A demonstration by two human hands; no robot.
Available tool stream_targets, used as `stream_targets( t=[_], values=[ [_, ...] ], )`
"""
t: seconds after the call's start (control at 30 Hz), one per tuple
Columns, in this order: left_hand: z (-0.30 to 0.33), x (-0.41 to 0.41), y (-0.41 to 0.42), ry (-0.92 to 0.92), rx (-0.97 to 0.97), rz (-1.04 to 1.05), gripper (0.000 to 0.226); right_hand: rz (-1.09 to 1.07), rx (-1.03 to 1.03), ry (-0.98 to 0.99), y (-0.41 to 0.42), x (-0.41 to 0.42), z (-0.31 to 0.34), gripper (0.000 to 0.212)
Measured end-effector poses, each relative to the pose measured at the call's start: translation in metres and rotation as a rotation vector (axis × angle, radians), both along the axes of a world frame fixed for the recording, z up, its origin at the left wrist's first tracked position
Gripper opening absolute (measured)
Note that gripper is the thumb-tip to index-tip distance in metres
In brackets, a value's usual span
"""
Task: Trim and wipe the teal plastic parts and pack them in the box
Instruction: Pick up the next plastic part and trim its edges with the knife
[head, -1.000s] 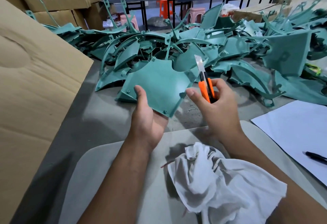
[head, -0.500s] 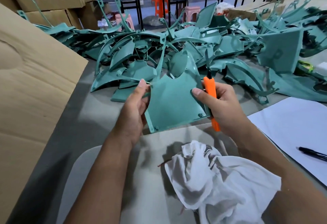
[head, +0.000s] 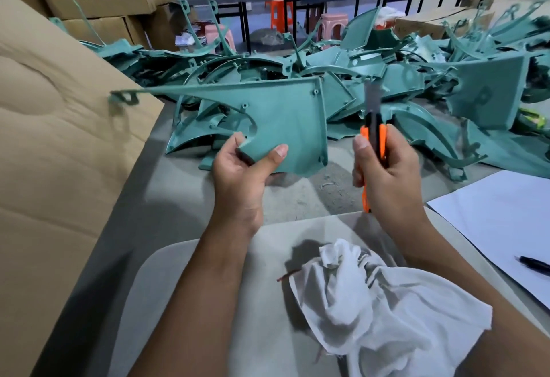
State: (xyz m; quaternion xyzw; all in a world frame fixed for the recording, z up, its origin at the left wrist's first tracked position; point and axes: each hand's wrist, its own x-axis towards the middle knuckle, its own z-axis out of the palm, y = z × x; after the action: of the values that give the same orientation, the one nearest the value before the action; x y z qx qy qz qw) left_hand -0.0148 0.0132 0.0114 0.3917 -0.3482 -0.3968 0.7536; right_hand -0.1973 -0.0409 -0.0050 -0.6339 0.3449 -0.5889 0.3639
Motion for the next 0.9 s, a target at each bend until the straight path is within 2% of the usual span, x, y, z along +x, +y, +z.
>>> stream_targets(
  t=[0.17,0.3,0.4,0.5,0.6,0.7,0.8,0.9],
  values=[
    [0.018,-0.023,0.004,0.100,-0.044,0.026,0.023,-0.041,-0.301,0.310,0.008,0.009,-0.002,0.030],
    [0.029,-0.019,0.001,0.238,-0.072,0.075,0.029,-0.069,-0.338,0.372,0.010,0.011,-0.004,0.040],
    [0.031,-0.012,0.000,0.314,-0.056,0.101,0.044,-0.119,-0.348,0.431,0.008,0.009,-0.004,0.037],
    [0.026,-0.007,0.000,0.334,-0.062,0.080,0.023,-0.145,-0.337,0.462,0.004,0.008,-0.007,0.040],
    [0.021,0.003,0.000,0.515,-0.083,0.060,0.027,-0.255,-0.279,0.477,-0.003,0.005,-0.010,0.041],
    [0.015,0.011,-0.002,0.602,-0.063,0.079,0.020,-0.379,-0.224,0.499,-0.008,-0.001,-0.010,0.041],
    [0.013,0.009,-0.004,0.612,-0.018,0.078,0.020,-0.335,-0.315,0.424,-0.007,-0.002,-0.007,0.041],
    [0.011,0.001,-0.005,0.620,0.022,0.052,0.023,-0.239,-0.405,0.485,-0.002,0.004,-0.006,0.040]
  ],
)
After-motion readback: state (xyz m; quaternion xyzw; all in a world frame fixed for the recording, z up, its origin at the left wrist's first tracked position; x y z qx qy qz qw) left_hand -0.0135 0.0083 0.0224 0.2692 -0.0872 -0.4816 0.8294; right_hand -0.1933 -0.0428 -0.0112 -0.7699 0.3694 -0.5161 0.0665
